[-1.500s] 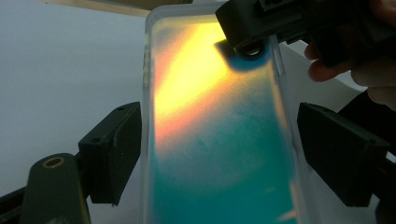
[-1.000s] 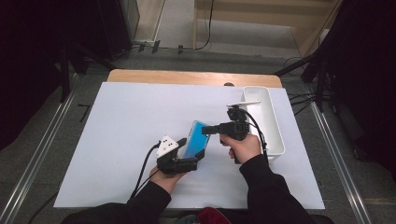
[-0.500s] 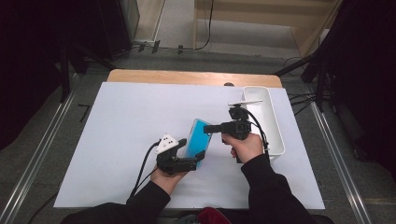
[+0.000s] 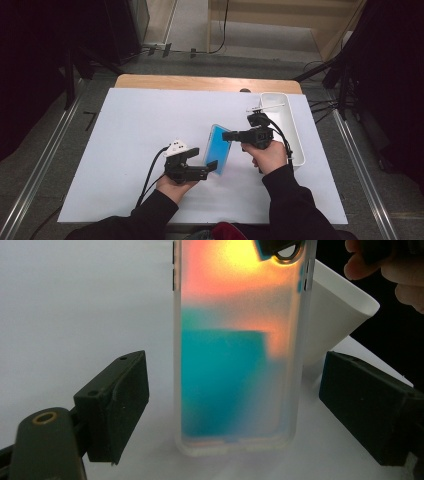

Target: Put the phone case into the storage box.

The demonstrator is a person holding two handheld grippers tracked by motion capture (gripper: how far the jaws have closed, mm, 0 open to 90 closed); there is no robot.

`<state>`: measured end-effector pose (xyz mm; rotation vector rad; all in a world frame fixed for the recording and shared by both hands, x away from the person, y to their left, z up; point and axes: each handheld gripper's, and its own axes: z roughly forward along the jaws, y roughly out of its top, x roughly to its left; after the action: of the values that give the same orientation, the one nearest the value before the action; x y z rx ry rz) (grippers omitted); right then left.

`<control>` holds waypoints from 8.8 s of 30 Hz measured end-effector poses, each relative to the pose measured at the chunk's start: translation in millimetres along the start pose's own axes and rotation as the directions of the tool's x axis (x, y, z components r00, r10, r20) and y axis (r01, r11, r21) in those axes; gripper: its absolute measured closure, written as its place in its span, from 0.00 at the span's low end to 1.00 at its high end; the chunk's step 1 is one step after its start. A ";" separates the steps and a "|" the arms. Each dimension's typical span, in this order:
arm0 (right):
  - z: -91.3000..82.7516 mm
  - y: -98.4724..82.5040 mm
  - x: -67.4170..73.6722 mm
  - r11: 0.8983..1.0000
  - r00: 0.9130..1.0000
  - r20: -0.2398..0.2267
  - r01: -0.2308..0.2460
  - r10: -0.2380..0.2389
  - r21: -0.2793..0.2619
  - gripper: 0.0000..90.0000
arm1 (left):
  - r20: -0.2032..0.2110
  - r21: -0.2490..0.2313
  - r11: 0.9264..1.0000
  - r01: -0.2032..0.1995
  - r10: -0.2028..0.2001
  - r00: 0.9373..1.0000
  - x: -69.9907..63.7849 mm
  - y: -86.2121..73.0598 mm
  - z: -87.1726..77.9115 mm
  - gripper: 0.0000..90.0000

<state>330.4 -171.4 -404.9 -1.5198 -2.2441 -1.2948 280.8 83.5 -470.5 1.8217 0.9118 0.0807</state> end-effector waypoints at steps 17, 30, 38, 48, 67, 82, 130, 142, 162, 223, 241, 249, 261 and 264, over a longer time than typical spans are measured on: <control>-13.3 -2.1 3.6 0.958 0.958 0.008 0.285 -0.285 -0.013 0.85 | 0.046 0.073 0.996 -0.050 0.046 0.998 8.4 16.8 -12.1 0.15; -16.6 -4.1 4.8 0.914 0.914 -0.044 0.405 -0.404 0.023 0.86 | 0.111 0.176 0.972 -0.153 0.135 0.985 10.8 31.4 -22.9 0.15; -19.8 -6.8 6.9 0.866 0.864 -0.090 0.499 -0.495 0.025 0.86 | 0.156 0.184 0.970 -0.156 0.128 0.980 14.2 38.1 -29.8 0.15; -19.6 -8.8 8.7 0.833 0.829 -0.140 0.551 -0.541 0.048 0.86 | 0.227 0.197 0.965 -0.171 0.125 0.966 18.3 43.7 -33.9 0.18; -5.3 -6.3 10.4 0.776 0.758 -0.296 0.626 -0.581 0.078 0.86 | 0.312 0.185 0.956 -0.229 0.163 0.936 20.7 52.0 -35.0 0.33; 8.2 -3.1 20.4 0.732 0.709 -0.379 0.672 -0.594 0.110 0.86 | 0.371 0.212 0.936 -0.280 0.188 0.909 22.2 53.1 -32.4 0.41; 18.3 2.5 26.7 0.727 0.693 -0.455 0.674 -0.559 0.132 0.80 | 0.468 0.272 0.884 -0.381 0.224 0.855 15.2 60.4 -29.2 0.89; 2.8 4.3 28.2 0.773 0.745 -0.361 0.627 -0.561 0.094 0.59 | 0.440 0.288 0.894 -0.343 0.195 0.877 13.8 66.7 -36.0 0.88; -11.0 -1.8 32.3 0.848 0.827 -0.200 0.529 -0.525 -0.038 0.32 | 0.332 0.317 0.926 -0.207 0.096 0.938 22.4 83.1 -53.1 0.88; 27.8 -19.0 61.4 0.897 0.913 0.229 0.386 -0.338 -0.215 0.00 | -0.012 0.419 0.898 0.135 -0.143 0.990 27.4 141.2 -25.0 0.88; 40.1 -11.4 65.7 0.907 0.911 0.252 0.377 -0.327 -0.189 0.00 | 0.007 0.430 0.895 0.118 -0.134 0.991 19.3 139.9 -22.1 0.88; 45.5 -7.7 66.7 0.907 0.911 0.269 0.371 -0.313 -0.200 0.00 | 0.007 0.417 0.899 0.134 -0.151 0.988 18.8 141.2 -24.4 0.88; 51.4 -8.7 65.3 0.901 0.905 0.250 0.393 -0.344 -0.184 0.15 | 0.010 0.411 0.902 0.132 -0.149 0.989 17.7 142.0 -25.0 0.88; 51.3 -8.9 65.6 0.900 0.904 0.255 0.395 -0.344 -0.185 0.15 | 0.010 0.410 0.902 0.136 -0.154 0.988 17.7 141.8 -24.6 0.88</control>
<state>308.6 -90.5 -406.6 -1.4028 -2.7105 -1.6156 359.5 90.6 -348.9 2.1207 1.0921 -0.2610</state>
